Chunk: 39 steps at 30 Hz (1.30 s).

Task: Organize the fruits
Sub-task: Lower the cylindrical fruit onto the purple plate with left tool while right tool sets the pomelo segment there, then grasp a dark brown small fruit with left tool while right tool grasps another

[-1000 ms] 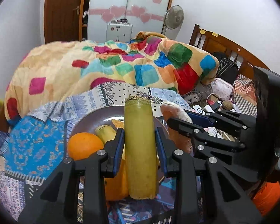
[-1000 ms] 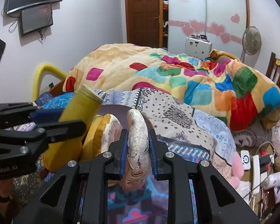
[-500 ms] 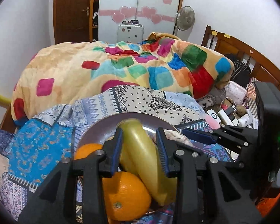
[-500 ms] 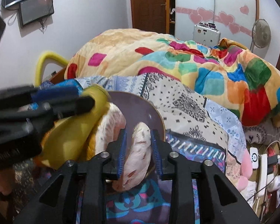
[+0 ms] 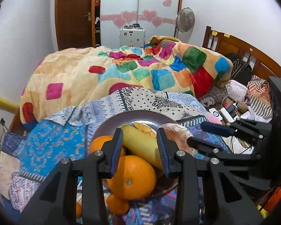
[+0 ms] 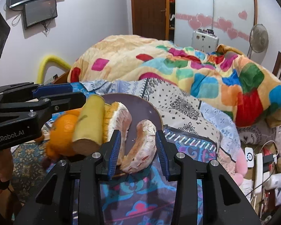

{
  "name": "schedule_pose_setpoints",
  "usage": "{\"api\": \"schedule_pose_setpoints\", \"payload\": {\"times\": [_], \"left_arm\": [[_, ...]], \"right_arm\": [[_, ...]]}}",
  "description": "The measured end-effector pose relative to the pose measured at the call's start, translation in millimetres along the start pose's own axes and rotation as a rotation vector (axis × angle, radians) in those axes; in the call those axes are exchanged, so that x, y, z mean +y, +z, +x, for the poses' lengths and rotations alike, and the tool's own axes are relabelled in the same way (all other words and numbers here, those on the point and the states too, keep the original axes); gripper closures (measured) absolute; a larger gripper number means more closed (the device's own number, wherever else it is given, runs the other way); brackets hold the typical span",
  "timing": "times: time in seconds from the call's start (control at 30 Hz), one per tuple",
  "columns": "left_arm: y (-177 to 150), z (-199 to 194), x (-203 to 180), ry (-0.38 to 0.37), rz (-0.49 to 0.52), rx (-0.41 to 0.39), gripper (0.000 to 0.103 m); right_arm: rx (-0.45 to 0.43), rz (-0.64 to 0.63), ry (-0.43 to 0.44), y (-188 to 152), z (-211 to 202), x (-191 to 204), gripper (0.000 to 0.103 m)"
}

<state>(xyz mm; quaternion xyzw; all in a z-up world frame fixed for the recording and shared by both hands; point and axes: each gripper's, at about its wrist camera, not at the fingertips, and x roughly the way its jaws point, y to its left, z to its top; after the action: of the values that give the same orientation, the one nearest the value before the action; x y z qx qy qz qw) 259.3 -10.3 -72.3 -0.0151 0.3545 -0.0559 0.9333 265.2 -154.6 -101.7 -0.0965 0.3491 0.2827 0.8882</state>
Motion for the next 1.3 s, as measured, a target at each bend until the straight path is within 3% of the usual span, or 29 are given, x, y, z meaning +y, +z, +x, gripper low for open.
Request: {"api": "schedule_pose_setpoints", "payload": {"times": [0.07,0.2,0.4,0.53,0.8,1.07,1.13,1.3], "left_arm": [[-4,-17,0,0.018,0.01,-0.02,0.062],[-15,-48,-2,0.047,0.013,-0.067,0.045],[-37,-90,-4,0.062,0.027,-0.096,0.03],[-52,-107,1,0.07,0.023,-0.092,0.012],[-91,-112,16,0.081,0.004,-0.021,0.011],[-131,-91,28,0.079,0.003,0.064,0.011],[-138,-85,31,0.074,0.002,0.084,0.011],[-152,-72,33,0.066,0.008,0.111,0.015]], "right_arm": [[-0.024,-0.004,-0.006,0,-13,5,0.068],[-0.069,0.001,-0.004,-2,-38,14,0.054],[-0.115,0.011,-0.002,-18,-71,31,0.047],[-0.123,0.015,0.0,-32,-82,41,0.046],[-0.08,0.027,-0.012,-67,-80,47,0.045],[0.041,0.026,0.004,-106,-58,53,0.045],[0.054,0.031,0.006,-113,-54,53,0.049],[0.086,0.053,0.015,-122,-46,52,0.072]]}}
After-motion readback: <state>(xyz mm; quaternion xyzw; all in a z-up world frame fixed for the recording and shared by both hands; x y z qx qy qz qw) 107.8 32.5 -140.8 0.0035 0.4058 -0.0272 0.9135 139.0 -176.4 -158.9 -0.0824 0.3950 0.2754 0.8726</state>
